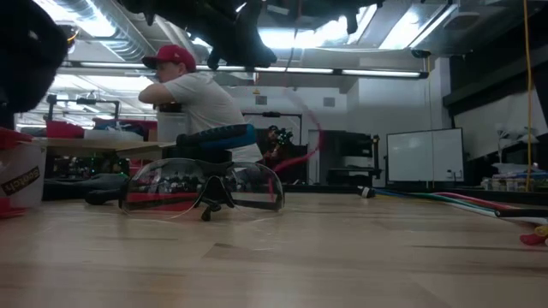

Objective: Coil cords
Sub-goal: Coil the red wire into the black spool

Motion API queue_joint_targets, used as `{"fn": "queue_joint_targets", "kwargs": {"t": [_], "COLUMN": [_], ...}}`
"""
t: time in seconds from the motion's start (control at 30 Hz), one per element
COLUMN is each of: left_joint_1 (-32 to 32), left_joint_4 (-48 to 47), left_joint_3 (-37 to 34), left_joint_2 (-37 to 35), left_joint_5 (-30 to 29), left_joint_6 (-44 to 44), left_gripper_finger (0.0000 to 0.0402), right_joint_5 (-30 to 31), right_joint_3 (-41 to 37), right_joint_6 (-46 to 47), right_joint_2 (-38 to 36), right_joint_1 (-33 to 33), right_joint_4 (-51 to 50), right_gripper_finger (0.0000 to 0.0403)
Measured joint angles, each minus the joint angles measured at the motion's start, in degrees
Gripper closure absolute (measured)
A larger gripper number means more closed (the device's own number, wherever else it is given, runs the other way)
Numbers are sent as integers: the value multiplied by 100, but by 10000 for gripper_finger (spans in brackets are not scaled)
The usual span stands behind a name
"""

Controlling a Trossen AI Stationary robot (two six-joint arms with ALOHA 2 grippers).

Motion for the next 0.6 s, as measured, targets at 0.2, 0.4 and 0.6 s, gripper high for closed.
{"fn": "queue_joint_targets", "kwargs": {"t": [0.2, 0.4, 0.6], "left_joint_1": [-9, -9, -99], "left_joint_4": [14, 21, 26], "left_joint_3": [0, 0, 0], "left_joint_2": [0, 0, 0], "left_joint_5": [18, 526, 887], "left_joint_6": [-127, -566, -713], "left_gripper_finger": [299, 308, 306], "right_joint_5": [3, 25, 372], "right_joint_3": [2, 2, 2], "right_joint_6": [-39, -173, -345], "right_joint_2": [-42, -42, -42], "right_joint_1": [0, 0, 0], "right_joint_4": [162, 392, 476], "right_gripper_finger": [402, 402, 402]}}
